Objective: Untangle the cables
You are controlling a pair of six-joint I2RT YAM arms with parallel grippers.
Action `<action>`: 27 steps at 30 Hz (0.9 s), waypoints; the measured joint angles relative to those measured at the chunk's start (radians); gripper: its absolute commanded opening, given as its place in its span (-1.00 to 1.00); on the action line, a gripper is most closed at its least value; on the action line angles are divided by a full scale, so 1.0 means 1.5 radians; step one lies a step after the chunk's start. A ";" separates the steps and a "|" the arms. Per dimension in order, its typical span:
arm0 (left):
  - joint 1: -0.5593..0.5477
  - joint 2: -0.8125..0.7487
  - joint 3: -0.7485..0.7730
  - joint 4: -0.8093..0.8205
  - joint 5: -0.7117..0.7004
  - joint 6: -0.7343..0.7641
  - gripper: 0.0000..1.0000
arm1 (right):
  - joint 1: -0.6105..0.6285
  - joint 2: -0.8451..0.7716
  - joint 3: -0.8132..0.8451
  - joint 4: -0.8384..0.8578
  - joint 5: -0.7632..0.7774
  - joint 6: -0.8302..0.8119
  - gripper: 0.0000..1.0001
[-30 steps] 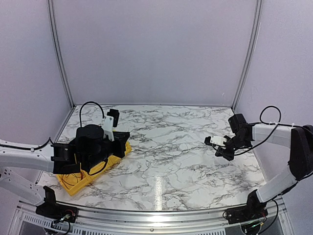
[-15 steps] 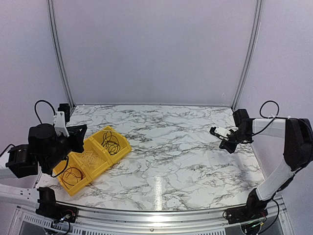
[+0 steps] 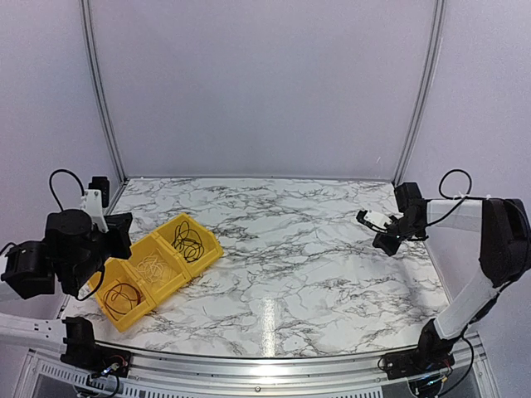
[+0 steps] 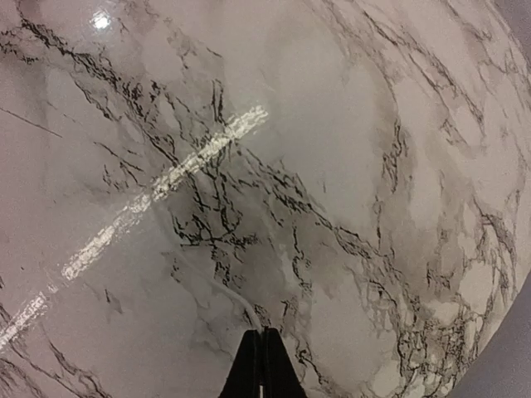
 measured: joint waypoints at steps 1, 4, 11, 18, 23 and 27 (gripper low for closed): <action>0.001 -0.008 0.005 -0.006 -0.013 0.002 -1.00 | -0.003 0.001 0.000 0.000 0.010 0.001 -1.00; 0.003 -0.022 0.019 -0.014 -0.033 0.003 -1.00 | 0.005 0.000 0.000 0.001 0.040 0.000 -1.00; 0.003 0.033 0.064 -0.066 -0.031 -0.022 -1.00 | 0.213 -0.030 0.019 -0.027 0.089 0.008 -1.00; 0.003 0.052 0.117 -0.120 -0.031 -0.057 -1.00 | 0.442 0.008 0.207 -0.062 0.072 0.018 -1.00; 0.003 0.031 0.129 -0.147 -0.030 -0.088 -0.58 | 0.550 0.117 0.370 -0.089 0.053 0.018 -1.00; 0.003 0.018 0.108 -0.161 -0.004 -0.115 -0.11 | 0.598 0.210 0.503 -0.125 0.034 0.020 -1.00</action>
